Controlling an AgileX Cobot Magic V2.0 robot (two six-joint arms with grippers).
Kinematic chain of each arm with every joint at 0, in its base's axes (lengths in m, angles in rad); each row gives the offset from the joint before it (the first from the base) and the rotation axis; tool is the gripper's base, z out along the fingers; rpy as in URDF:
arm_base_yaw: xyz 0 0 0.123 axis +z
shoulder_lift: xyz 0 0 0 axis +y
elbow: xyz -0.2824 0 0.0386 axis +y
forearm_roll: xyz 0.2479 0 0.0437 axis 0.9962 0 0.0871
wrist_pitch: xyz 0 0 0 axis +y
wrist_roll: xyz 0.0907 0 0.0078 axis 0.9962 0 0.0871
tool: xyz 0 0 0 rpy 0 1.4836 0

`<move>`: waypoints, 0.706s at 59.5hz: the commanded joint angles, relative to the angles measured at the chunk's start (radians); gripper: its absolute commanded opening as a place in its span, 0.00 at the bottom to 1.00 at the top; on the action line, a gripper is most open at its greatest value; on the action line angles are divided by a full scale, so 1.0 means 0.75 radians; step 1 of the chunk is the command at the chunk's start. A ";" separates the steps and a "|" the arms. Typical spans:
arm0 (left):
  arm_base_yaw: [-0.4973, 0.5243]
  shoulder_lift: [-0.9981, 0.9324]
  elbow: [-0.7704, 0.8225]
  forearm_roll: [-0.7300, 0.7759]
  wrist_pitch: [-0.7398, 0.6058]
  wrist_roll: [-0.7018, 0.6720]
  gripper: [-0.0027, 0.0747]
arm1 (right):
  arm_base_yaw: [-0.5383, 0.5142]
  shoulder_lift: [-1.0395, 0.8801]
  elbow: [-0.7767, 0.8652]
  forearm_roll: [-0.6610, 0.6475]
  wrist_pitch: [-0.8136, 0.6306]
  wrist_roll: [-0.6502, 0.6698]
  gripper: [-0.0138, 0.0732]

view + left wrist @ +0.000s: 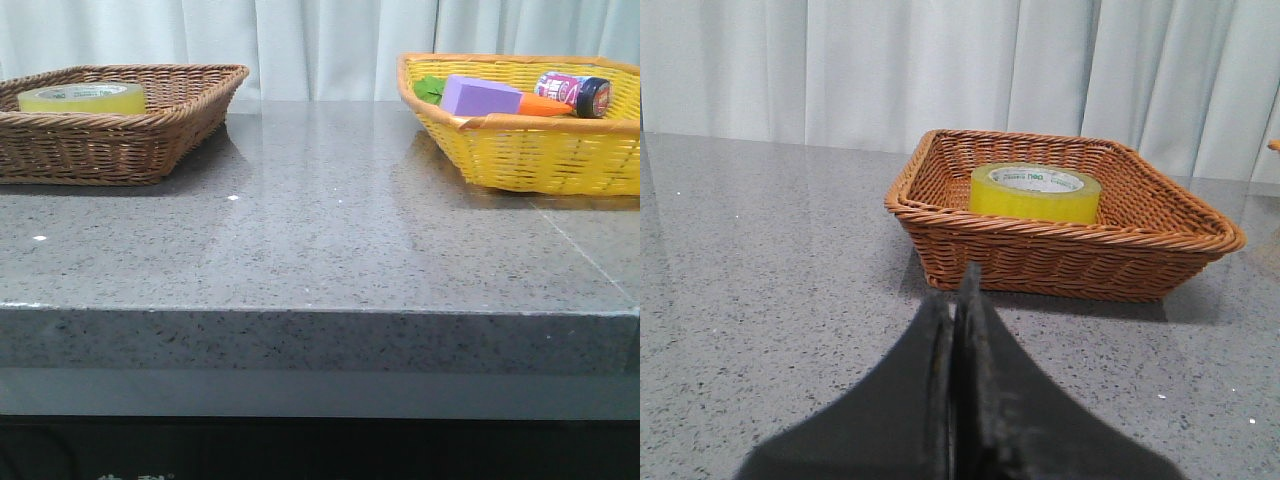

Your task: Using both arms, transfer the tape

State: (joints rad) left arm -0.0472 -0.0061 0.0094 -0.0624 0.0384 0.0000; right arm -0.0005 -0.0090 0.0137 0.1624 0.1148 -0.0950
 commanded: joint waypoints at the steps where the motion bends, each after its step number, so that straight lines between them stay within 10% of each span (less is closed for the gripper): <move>1: -0.001 -0.025 0.052 -0.013 -0.117 -0.012 0.01 | -0.019 -0.037 -0.017 0.006 -0.121 -0.014 0.08; 42: -0.001 -0.024 0.052 -0.013 -0.117 -0.012 0.01 | -0.037 -0.037 -0.017 0.006 -0.121 -0.014 0.08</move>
State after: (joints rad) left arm -0.0472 -0.0061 0.0094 -0.0624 0.0384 0.0000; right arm -0.0217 -0.0106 0.0273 0.1660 0.1107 -0.0966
